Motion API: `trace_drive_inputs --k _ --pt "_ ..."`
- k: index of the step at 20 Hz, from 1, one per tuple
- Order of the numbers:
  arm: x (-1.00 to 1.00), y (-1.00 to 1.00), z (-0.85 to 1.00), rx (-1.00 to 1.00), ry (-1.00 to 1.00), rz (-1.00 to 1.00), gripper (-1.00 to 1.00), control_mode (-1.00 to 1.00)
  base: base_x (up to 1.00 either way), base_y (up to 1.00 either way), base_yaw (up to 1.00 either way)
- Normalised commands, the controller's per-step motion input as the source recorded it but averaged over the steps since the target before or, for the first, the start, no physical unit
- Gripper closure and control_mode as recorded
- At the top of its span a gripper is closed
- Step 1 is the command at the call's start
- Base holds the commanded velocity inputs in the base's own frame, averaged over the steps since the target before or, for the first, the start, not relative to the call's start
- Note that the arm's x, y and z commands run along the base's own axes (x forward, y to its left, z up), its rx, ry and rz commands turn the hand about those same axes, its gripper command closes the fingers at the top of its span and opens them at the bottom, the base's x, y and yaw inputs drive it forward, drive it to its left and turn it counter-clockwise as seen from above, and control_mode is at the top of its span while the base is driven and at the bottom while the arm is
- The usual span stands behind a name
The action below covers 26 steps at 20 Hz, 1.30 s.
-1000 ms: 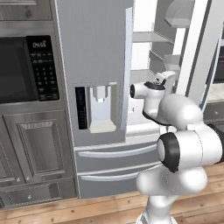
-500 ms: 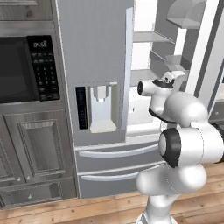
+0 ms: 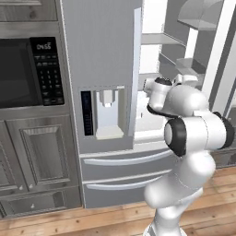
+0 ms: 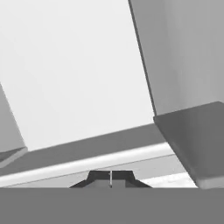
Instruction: Take the donut and cake from the fridge and place them on the empty tray on the dining counter.
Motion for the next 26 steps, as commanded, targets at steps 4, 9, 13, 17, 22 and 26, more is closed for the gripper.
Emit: trace_drive_inputs --k 4,9,13,17,22,26 --pt "0.88 -1.0 0.0 0.18 -0.07 0.0 1.0 -1.0 0.0 0.0 0.0" --pt "0.56 -1.0 0.0 0.21 -0.14 0.01 1.0 -1.0 0.0 0.0 0.0" --pt "-0.35 -1.0 0.0 0.18 -0.27 0.01 1.0 -1.0 0.0 0.0 0.0" --pt "-0.07 -1.0 0.0 0.23 -0.1 0.06 1.0 -1.0 0.0 0.0 0.0" --pt "-0.16 -0.72 -0.05 0.1 -0.05 0.32 1.0 -1.0 0.0 0.0 0.0" --pt "-0.65 0.05 -0.15 -0.03 -0.1 0.64 1.0 -1.0 0.0 0.0 0.0"
